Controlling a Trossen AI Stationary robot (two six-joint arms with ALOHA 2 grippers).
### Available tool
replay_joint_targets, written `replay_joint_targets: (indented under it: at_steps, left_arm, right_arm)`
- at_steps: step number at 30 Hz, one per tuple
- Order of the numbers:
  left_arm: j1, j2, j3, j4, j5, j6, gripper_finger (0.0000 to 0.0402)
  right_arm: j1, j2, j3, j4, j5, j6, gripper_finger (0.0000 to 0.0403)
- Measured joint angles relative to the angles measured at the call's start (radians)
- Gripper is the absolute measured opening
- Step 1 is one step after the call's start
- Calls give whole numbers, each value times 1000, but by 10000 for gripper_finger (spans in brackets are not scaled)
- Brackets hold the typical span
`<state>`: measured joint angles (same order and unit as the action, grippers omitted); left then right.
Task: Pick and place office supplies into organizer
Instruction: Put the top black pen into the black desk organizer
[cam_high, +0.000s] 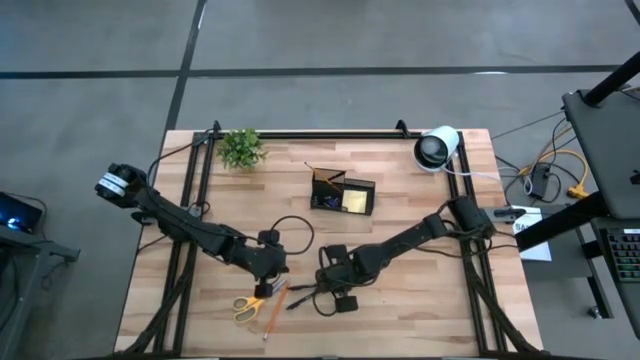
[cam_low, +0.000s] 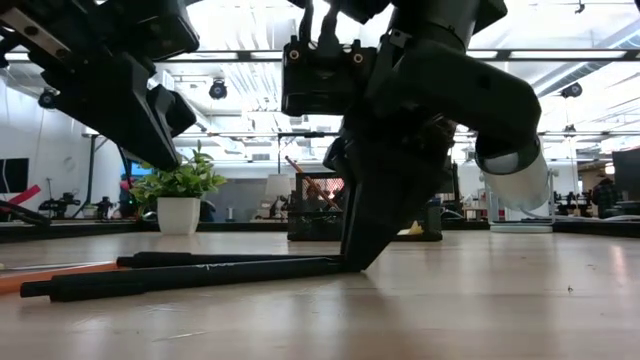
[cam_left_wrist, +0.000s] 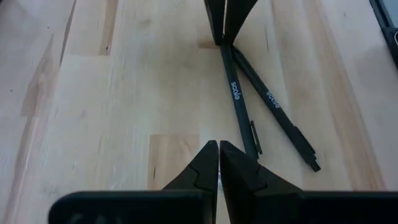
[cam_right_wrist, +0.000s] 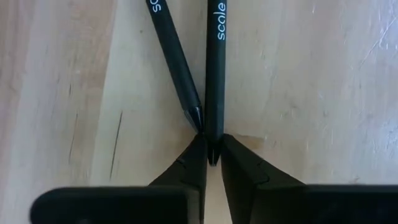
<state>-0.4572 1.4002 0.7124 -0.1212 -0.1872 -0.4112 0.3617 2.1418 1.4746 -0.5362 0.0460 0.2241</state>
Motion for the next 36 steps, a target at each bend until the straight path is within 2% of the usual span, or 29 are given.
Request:
replay_joint_targets:
  at_steps: [15,18,22,30,36]
  left_arm:
    - [13,0,-17,-38,0,6,0]
    - [13,0,-17,-77,38,5,6]
    - [13,0,-17,-77,94,-1,40]
    - [20,17,-18,-80,82,6,141]
    - [20,84,-18,-77,84,9,176]
  right_arm:
    - [-30,34,-6,74,24,30,15]
    - [-33,35,-7,78,49,72,14]
    - [-40,36,-8,85,63,98,14]
    - [-43,36,-9,89,81,98,13]
    - [-47,37,-10,101,85,98,13]
